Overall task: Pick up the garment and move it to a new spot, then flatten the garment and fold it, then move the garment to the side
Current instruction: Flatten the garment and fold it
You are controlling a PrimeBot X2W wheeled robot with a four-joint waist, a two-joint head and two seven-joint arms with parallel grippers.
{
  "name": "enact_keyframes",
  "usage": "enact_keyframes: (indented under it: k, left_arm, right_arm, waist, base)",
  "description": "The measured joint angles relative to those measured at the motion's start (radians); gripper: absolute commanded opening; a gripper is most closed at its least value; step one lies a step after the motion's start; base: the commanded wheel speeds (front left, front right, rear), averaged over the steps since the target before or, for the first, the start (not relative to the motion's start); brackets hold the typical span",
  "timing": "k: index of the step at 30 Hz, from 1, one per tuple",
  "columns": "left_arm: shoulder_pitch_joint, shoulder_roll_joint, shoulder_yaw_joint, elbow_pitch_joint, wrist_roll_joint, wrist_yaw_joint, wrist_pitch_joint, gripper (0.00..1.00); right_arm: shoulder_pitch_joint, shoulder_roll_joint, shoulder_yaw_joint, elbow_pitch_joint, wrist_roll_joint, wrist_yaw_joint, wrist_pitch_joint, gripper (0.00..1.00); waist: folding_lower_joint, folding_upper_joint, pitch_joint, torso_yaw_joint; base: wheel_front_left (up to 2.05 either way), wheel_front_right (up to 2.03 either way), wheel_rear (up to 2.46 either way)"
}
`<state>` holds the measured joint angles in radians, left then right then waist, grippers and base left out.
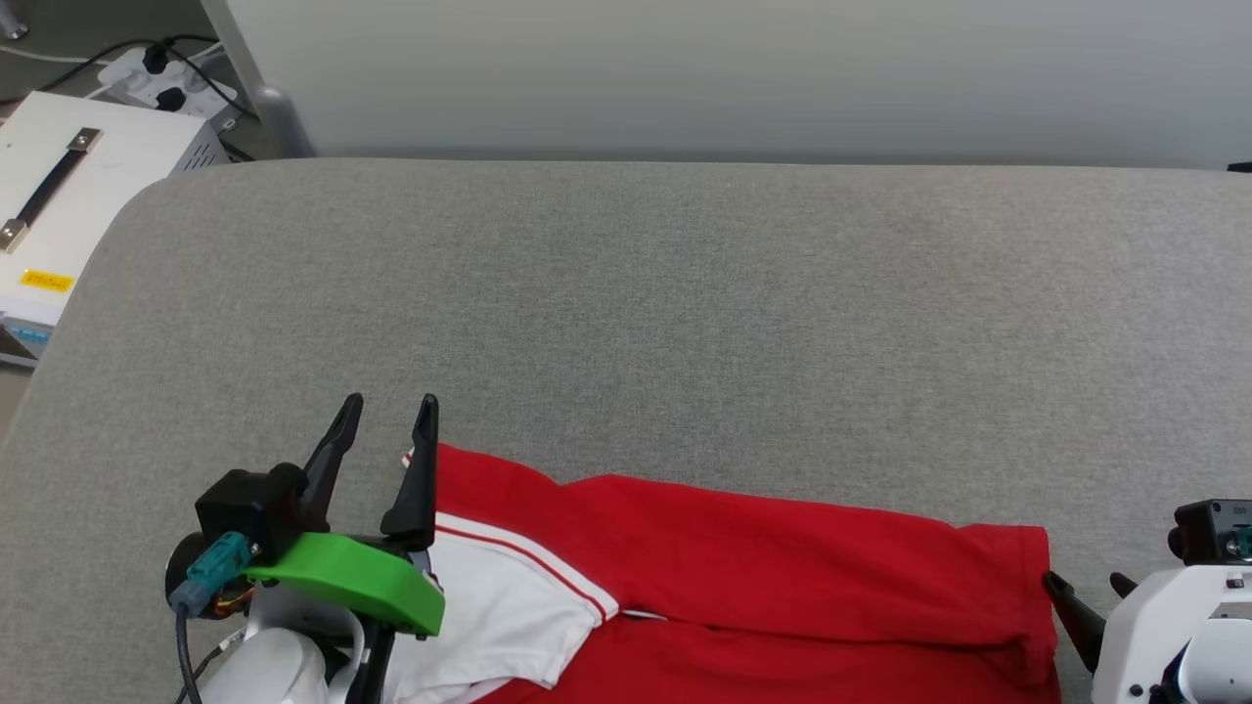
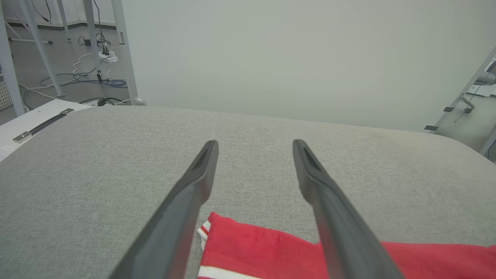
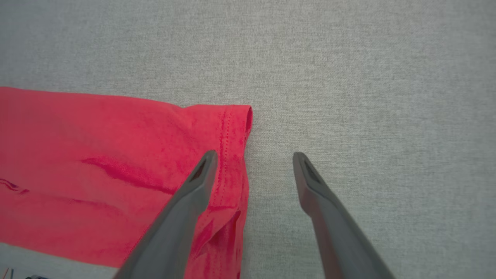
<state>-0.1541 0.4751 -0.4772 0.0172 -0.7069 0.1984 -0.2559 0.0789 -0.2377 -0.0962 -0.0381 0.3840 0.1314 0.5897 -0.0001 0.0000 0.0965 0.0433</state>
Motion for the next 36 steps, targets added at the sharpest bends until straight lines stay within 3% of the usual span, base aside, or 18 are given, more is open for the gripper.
enact_keyframes:
  k: [7,13,14,15,16,17,30,36]
  left_arm:
    - [0.01,-0.079,0.047,-0.042,0.12,-0.007,0.0,1.0]
    - [0.014,-0.123,0.072,-0.028,0.158,-0.03,0.0,1.0]
    - [0.017,-0.128,0.076,-0.024,0.164,-0.037,0.0,1.0]
    - [0.02,-0.131,0.081,-0.021,0.167,-0.043,0.0,1.0]
    - [0.022,-0.133,0.085,-0.017,0.172,-0.046,0.0,1.0]
    - [0.024,-0.133,0.092,-0.013,0.177,-0.049,0.0,1.0]
    - [0.064,-0.126,0.137,0.005,0.214,-0.069,0.0,1.0]
    - [0.087,-0.122,0.133,-0.008,0.214,-0.059,0.002,1.0]
  right_arm:
    - [-0.019,0.0,0.033,0.068,0.017,0.0,0.026,1.0]
    - [-0.026,0.01,0.061,0.131,0.042,-0.001,0.103,1.0]
    - [-0.031,0.01,0.062,0.134,0.05,-0.001,0.125,0.78]
    - [-0.038,0.01,0.061,0.137,0.062,-0.002,0.146,0.39]
    - [-0.041,0.01,0.059,0.137,0.07,-0.003,0.159,0.07]
    - [-0.042,0.01,0.057,0.137,0.076,-0.003,0.169,0.0]
    - [-0.069,-0.002,0.057,0.111,0.096,-0.001,0.185,0.0]
    - [-0.085,-0.06,-0.039,0.108,0.099,0.0,0.217,0.0]
  waist:
    - [0.0,0.0,0.049,0.026]
    - [0.0,0.0,0.086,0.046]
    - [0.0001,0.0,0.088,0.049]
    - [0.0001,0.0,0.09,0.052]
    - [0.0,0.0,0.09,0.054]
    - [0.0,0.0,0.088,0.055]
    - [0.0001,0.0,0.013,0.033]
    - [0.0,0.0,-0.021,0.016]
  base:
    - [0.0,0.0,0.0]
    - [0.0,0.0,0.0]
    - [0.0,0.0,0.0]
    - [0.0,0.0,0.0]
    - [0.0,0.0,0.0]
    - [0.0,0.0,0.0]
    - [0.0,0.0,0.0]
    - [0.0,0.0,0.0]
